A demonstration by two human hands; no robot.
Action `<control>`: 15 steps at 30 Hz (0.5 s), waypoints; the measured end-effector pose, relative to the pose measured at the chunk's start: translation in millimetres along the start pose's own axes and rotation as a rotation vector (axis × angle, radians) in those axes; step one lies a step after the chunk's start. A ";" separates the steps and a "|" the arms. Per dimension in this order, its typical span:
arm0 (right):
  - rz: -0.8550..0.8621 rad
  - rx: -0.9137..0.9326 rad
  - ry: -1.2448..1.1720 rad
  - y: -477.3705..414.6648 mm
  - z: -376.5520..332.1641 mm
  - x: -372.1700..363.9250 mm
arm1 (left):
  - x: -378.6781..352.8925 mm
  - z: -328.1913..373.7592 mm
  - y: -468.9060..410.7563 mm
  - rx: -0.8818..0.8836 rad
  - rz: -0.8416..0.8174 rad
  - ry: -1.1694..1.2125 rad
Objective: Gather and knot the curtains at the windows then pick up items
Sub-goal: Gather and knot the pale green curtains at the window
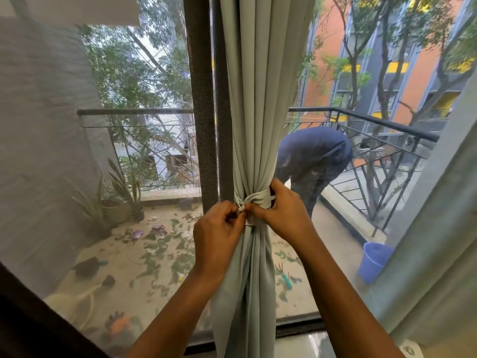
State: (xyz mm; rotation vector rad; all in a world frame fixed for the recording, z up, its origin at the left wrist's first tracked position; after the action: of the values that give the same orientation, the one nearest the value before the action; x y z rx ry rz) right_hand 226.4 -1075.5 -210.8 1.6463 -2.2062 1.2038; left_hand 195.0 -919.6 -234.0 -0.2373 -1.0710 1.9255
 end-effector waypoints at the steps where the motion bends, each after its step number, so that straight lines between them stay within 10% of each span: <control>1: 0.015 0.014 0.020 -0.8 -1.9 2.8 | -0.5 -0.6 0.4 0.000 -0.005 0.005; 15: 0.256 0.083 0.079 -5.2 -5.8 3.7 | 9.1 -10.8 -4.8 0.027 -0.025 0.058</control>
State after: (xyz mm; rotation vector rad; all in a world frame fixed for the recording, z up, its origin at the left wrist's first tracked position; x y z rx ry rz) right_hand 227.4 -1074.9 -202.3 1.3468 -2.4022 1.4126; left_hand 198.5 -905.1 -234.7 -0.2619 -1.0051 1.8981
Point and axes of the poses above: each hand's wrist, its own y-axis away from the middle knuckle, its own x-axis out of the back of the hand, z = x × y, the point moved 9 cm from there along -y, towards the middle knuckle, and after that the axes turned 7 degrees about z, right-handed, at the moved point
